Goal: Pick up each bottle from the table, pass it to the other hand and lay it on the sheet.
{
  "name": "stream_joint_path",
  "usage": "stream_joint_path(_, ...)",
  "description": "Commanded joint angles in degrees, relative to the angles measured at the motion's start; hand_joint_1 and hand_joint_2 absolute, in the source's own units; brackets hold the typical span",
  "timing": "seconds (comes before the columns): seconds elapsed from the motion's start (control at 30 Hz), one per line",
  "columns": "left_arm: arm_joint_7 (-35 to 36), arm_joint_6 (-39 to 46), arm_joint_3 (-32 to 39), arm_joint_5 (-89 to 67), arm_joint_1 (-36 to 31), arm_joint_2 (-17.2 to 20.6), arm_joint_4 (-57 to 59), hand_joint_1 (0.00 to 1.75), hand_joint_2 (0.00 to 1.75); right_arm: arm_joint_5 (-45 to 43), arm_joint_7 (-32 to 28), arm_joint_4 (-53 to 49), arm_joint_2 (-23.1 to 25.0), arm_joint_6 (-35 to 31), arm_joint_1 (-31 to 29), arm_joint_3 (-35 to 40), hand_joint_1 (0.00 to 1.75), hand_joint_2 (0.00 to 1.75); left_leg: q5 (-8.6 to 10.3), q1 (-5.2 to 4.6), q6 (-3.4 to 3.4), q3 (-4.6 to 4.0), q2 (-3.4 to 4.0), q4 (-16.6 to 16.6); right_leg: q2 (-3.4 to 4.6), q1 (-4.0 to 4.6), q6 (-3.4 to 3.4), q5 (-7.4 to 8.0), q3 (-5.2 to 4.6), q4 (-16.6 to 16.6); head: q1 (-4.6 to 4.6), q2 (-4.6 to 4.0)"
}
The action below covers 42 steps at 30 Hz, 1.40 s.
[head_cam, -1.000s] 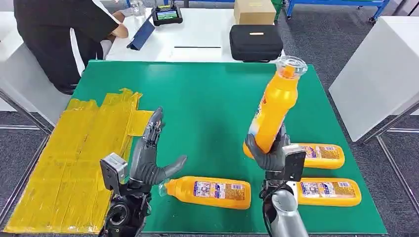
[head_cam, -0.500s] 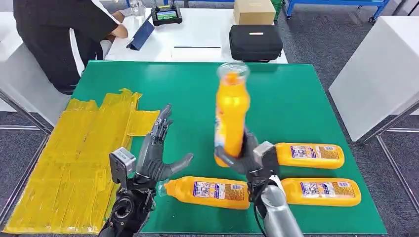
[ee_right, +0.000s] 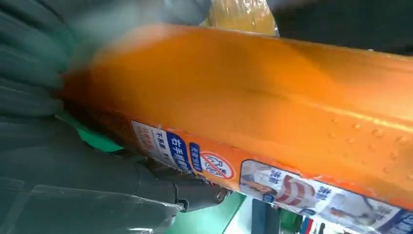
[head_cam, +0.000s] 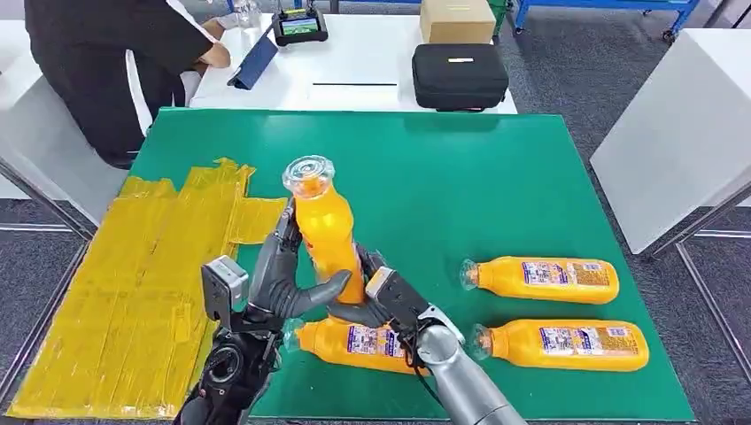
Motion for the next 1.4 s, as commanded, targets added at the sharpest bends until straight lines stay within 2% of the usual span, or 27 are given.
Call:
stream_joint_path(0.03,0.7,-0.22,0.13,0.4,-3.42,0.99,4.77,0.0,1.75,5.4,-1.75,4.3,-0.05,-0.67,-3.95,7.93,1.75,1.75,-0.07,0.04,-0.25,0.24,0.1,-0.02,-0.02,0.03,0.0,-0.06,0.23,-0.02,0.02,0.0)
stream_joint_path(0.27,0.45,-1.26,0.46,2.16,-2.27,1.28,7.24,0.02,1.75,8.73,-2.88,-5.3,-2.18,-4.5,1.66,11.1,1.75,1.75,-0.09,0.06,-0.24,0.26,0.04,-0.06,-0.09,0.04,-0.02,-0.1,0.26,-0.05,0.0,0.0)
stream_joint_path(0.4,0.24,-1.39,0.3,2.29,-2.19,1.29,7.54,0.02,1.75,8.77,-2.94,-7.5,-2.89,-4.82,2.63,11.13,1.75,1.75,-0.09,0.03,-0.21,0.26,0.01,-0.07,-0.1,0.01,0.0,-0.11,0.25,-0.04,0.0,0.0)
stream_joint_path(0.43,0.3,-1.56,0.31,2.55,-2.27,1.28,7.43,0.26,1.75,8.8,-3.0,-8.13,-2.98,-5.16,2.81,10.86,1.75,1.75,-0.07,0.01,-0.17,0.2,0.04,-0.05,-0.05,0.0,0.01,-0.08,0.19,-0.04,-0.02,0.0)
stream_joint_path(0.47,0.72,-2.21,0.35,3.55,-2.34,1.24,7.54,1.59,1.75,9.42,-3.5,-9.42,-3.15,-6.74,3.29,10.57,1.75,1.75,-0.05,0.03,-0.15,0.13,0.07,-0.03,-0.01,0.01,0.0,-0.04,0.13,-0.03,0.02,0.0)
stream_joint_path(0.5,0.93,-2.41,0.43,4.01,-2.34,1.26,7.64,1.75,1.75,10.02,-3.81,-10.27,-3.27,-7.89,3.59,10.54,1.75,1.75,-0.06,0.01,-0.17,0.15,0.08,-0.04,-0.02,-0.01,0.01,-0.06,0.15,-0.01,-0.02,0.0)
stream_joint_path(0.6,2.55,-3.53,0.4,5.86,-2.53,1.51,8.52,1.75,1.75,12.88,-5.25,-15.75,-4.08,-14.36,5.61,10.3,1.75,1.75,-0.02,0.0,-0.13,0.07,0.0,-0.03,-0.09,-0.01,0.0,-0.04,0.08,-0.03,0.0,0.0)
stream_joint_path(0.73,4.84,-5.86,0.31,9.3,-3.43,1.54,11.22,1.75,1.75,12.43,-8.05,-22.0,-4.41,-22.38,8.84,9.14,1.75,1.75,-0.12,0.01,-0.28,0.26,0.04,-0.03,-0.07,0.01,-0.02,-0.13,0.23,0.01,0.0,0.0)
stream_joint_path(1.07,3.25,-4.52,2.26,11.96,-1.81,1.58,8.41,1.75,1.75,8.86,-8.29,-23.8,-5.1,-27.55,10.75,7.35,1.75,1.75,-0.07,0.01,-0.19,0.14,0.17,-0.05,0.05,-0.02,-0.02,-0.03,0.11,-0.03,0.02,0.0)
stream_joint_path(1.1,2.82,-4.1,2.67,12.24,-1.62,1.56,7.62,1.75,1.75,8.3,-8.54,-24.17,-5.18,-28.55,10.82,7.07,1.47,1.75,-0.04,-0.02,-0.12,0.07,0.11,-0.05,0.05,-0.04,-0.01,-0.01,0.05,-0.02,-0.02,0.0)
stream_joint_path(1.13,2.5,-3.64,3.16,12.48,-1.56,1.53,6.92,1.75,1.75,7.27,-9.51,-24.98,-4.85,-30.15,11.16,6.28,0.0,1.75,-0.09,-0.01,-0.2,0.17,0.17,-0.05,0.1,-0.04,-0.02,-0.04,0.12,-0.01,0.02,0.0)
stream_joint_path(1.23,3.03,0.63,5.75,13.17,-1.39,0.94,4.68,1.75,1.75,4.78,-9.51,-28.25,-5.78,-33.45,11.2,6.18,0.0,1.75,-0.08,-0.01,-0.17,0.06,0.21,0.0,0.14,-0.04,-0.01,-0.02,0.01,0.04,0.0,0.0)
stream_joint_path(1.4,1.05,5.63,8.73,13.73,-1.18,2.35,5.49,1.75,1.75,4.24,-9.51,-35.16,-8.0,-38.49,14.21,5.3,0.0,1.75,-0.14,0.07,-0.28,0.31,0.33,-0.06,0.18,0.04,-0.05,-0.06,0.21,-0.01,-0.07,0.0)
